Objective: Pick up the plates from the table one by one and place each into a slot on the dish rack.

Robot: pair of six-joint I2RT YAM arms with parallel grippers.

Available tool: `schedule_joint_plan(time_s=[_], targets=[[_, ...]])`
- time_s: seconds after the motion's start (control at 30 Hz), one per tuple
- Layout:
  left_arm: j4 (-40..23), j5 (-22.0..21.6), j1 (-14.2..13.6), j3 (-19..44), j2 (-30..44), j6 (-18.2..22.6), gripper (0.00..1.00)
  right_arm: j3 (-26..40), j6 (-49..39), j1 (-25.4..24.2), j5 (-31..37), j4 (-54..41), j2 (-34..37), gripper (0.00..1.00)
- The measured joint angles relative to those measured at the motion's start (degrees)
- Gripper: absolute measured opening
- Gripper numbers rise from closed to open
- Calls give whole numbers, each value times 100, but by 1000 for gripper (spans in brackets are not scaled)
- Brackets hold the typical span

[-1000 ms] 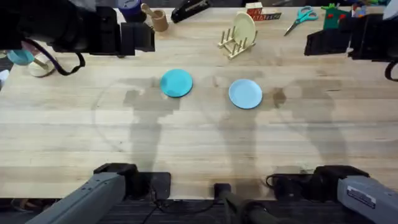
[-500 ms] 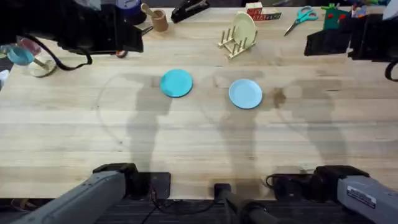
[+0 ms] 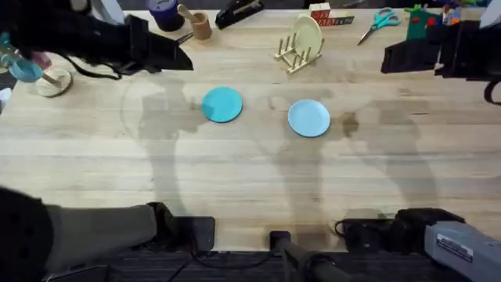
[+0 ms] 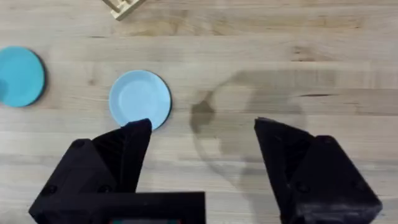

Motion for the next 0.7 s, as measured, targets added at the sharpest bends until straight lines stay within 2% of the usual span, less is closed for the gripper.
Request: schedule_joint_plan(time_s=[0.2,0.33,0.7], targets=[[953,511,133,-961,269,272,42,0,0,0,-93,0,-1,996],[1448,663,158,-1535,434,304,42,0,0,-1,-121,0,0,996],[2028,843,157,-1700,1421,322,41,0,0,0,-131,-15,1,995]])
